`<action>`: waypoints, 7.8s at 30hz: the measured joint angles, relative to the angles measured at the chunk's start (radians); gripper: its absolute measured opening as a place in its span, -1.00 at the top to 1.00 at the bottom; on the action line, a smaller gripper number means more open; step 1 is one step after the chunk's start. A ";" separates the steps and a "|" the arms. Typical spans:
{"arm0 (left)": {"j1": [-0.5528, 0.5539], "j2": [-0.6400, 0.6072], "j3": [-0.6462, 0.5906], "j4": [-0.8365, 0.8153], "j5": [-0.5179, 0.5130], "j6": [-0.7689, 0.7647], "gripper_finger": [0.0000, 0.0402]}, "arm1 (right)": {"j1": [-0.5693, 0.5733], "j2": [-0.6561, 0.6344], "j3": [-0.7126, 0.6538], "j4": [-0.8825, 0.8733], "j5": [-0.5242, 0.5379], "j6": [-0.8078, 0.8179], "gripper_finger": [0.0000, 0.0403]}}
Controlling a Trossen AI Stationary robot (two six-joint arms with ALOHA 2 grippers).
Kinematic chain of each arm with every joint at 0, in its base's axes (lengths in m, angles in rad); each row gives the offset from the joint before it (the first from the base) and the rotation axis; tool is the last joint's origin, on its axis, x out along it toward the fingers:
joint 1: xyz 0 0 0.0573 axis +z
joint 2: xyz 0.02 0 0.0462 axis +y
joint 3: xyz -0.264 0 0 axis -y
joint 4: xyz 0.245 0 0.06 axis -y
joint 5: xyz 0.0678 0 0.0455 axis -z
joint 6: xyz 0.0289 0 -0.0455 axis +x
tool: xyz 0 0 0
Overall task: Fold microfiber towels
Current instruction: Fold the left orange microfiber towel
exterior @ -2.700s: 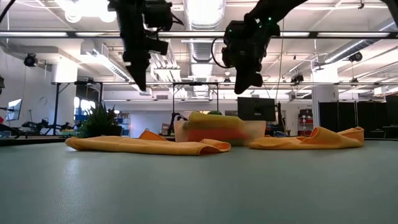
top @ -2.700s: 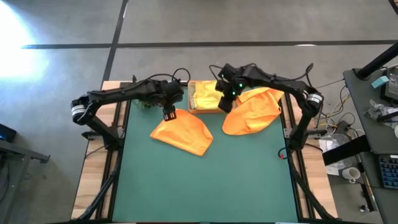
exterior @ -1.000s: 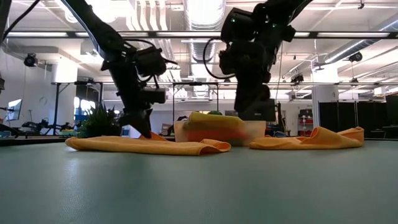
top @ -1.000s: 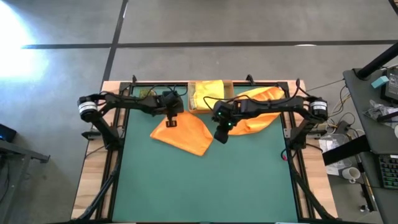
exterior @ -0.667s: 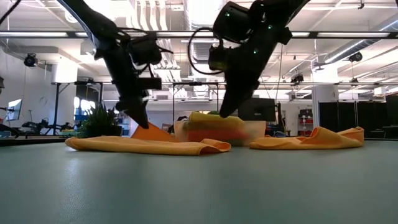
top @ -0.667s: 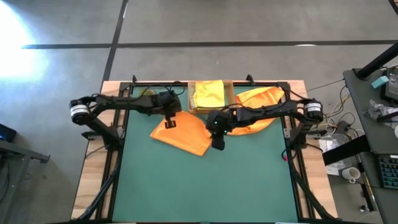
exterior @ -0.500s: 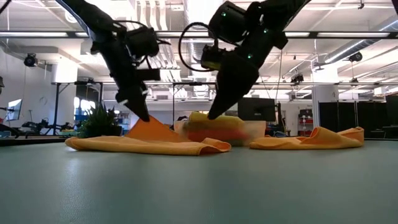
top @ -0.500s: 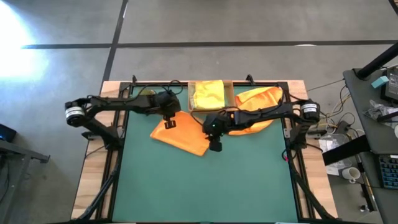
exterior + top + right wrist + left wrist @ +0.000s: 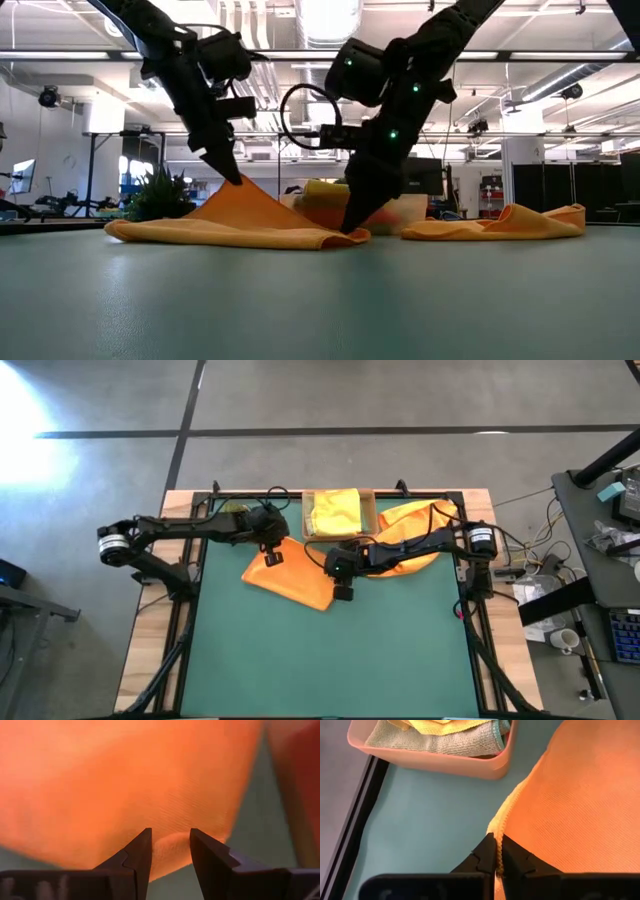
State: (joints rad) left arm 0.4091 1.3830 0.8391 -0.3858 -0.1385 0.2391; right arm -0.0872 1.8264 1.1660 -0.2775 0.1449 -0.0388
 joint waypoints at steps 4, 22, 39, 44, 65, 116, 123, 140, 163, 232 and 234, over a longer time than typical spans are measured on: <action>0.000 0.000 0.000 0.000 0.003 0.000 1.00 | 0.000 0.008 0.000 -0.001 0.042 0.020 0.38; 0.000 0.002 -0.001 0.001 0.004 0.001 1.00 | 0.000 0.011 0.002 -0.128 0.135 0.178 0.50; 0.001 0.002 -0.001 -0.023 0.006 0.003 1.00 | -0.022 -0.039 -0.007 -0.183 0.083 0.224 0.95; 0.001 0.002 -0.002 -0.058 0.005 0.003 1.00 | -0.020 -0.126 -0.007 -0.220 0.083 0.236 0.96; 0.000 -0.060 0.000 -0.086 0.002 0.004 1.00 | -0.027 -0.403 -0.022 -0.253 -0.051 0.312 0.96; -0.093 -0.307 0.545 -0.428 0.162 0.014 1.00 | 0.121 -0.759 -0.011 0.100 0.106 0.140 0.96; -0.135 -0.250 0.666 -0.457 0.165 0.112 1.00 | 0.167 -0.760 -0.006 0.100 0.107 0.133 0.96; -0.127 -0.057 0.850 -0.630 -0.122 0.446 1.00 | 0.109 -0.760 0.048 0.097 0.146 -0.154 0.96; -0.450 -0.153 0.816 -0.889 0.304 -0.407 1.00 | 0.274 -0.616 -0.087 0.236 -0.148 0.402 0.96; -0.844 0.054 0.451 -0.562 0.525 -1.264 1.00 | 0.588 -0.303 -0.025 0.055 0.215 0.703 0.96; -0.852 0.044 0.474 -0.558 0.551 -1.298 1.00 | 0.603 -0.304 0.010 0.012 0.215 0.692 0.96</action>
State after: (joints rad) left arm -0.4433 1.4267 1.3130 -0.9438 0.4128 -1.0588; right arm 0.5156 1.5227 1.1761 -0.2659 0.3601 0.6528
